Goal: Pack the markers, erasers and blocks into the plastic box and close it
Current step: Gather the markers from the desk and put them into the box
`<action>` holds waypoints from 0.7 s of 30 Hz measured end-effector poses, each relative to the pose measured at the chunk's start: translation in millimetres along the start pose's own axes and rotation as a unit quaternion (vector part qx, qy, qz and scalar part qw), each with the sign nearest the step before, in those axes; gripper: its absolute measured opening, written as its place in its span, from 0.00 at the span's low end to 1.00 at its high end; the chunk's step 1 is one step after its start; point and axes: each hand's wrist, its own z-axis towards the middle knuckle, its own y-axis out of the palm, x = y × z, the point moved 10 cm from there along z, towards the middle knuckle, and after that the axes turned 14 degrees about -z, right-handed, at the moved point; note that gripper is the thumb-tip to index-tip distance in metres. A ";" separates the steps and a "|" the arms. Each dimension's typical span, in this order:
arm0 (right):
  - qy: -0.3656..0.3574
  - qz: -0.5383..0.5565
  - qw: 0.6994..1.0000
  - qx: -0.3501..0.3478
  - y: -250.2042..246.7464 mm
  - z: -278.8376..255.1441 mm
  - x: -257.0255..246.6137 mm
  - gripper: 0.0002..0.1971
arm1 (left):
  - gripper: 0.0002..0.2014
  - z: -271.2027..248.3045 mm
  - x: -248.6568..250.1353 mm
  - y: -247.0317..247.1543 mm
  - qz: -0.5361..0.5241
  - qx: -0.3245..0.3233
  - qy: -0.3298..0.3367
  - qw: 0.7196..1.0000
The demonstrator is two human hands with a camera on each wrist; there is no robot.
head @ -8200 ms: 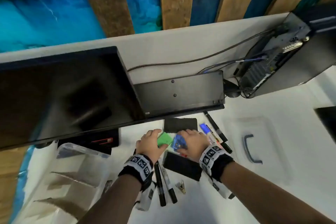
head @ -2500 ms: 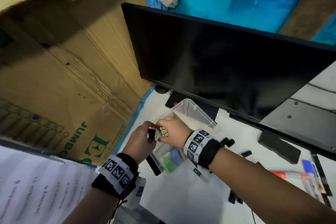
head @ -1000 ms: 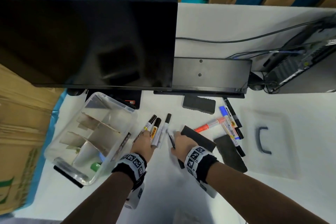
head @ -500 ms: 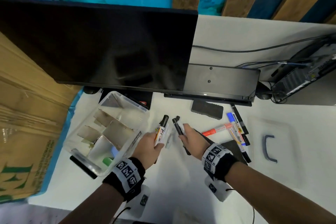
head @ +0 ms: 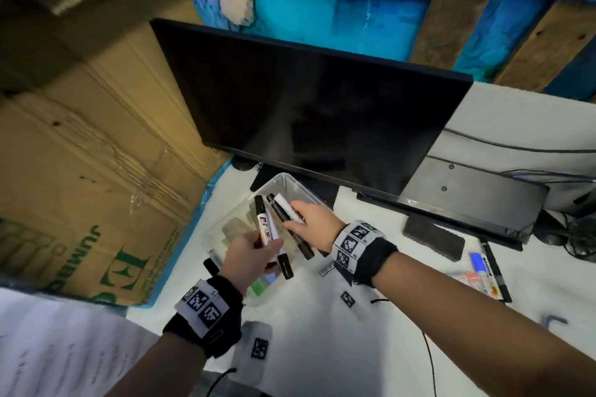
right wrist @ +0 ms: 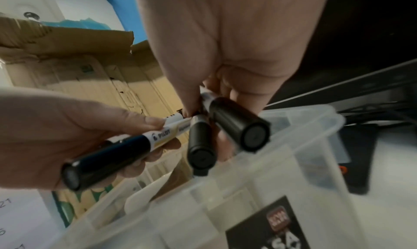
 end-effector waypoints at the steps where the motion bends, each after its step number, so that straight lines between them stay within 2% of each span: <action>1: 0.005 -0.005 1.000 -0.008 3.1 6.0 -2.7 0.16 | 0.13 2.6 -2.7 -2.7 -0.002 0.003 -0.011 1.000; 6: 0.013 -0.038 0.999 -0.013 11.5 24.1 -9.4 0.13 | 0.11 8.8 -12.1 -6.7 -0.035 0.022 -0.043 0.998; 8: 0.017 -0.045 0.999 -0.010 13.0 26.9 -10.7 0.15 | 0.13 7.5 -7.2 -8.4 -0.049 0.034 -0.027 0.998; 12: 0.037 -0.090 0.995 -0.004 14.7 34.5 -8.2 0.14 | 0.05 7.8 8.3 -17.5 0.036 0.063 0.027 0.997; 17: 0.049 -0.071 0.996 -0.014 29.2 43.6 -7.0 0.20 | 0.11 15.5 1.0 -21.2 0.082 0.066 0.002 0.994; 21: 0.047 -0.049 0.998 -0.003 27.8 38.8 -2.8 0.24 | 0.10 14.4 11.6 -21.0 0.118 0.069 0.032 0.990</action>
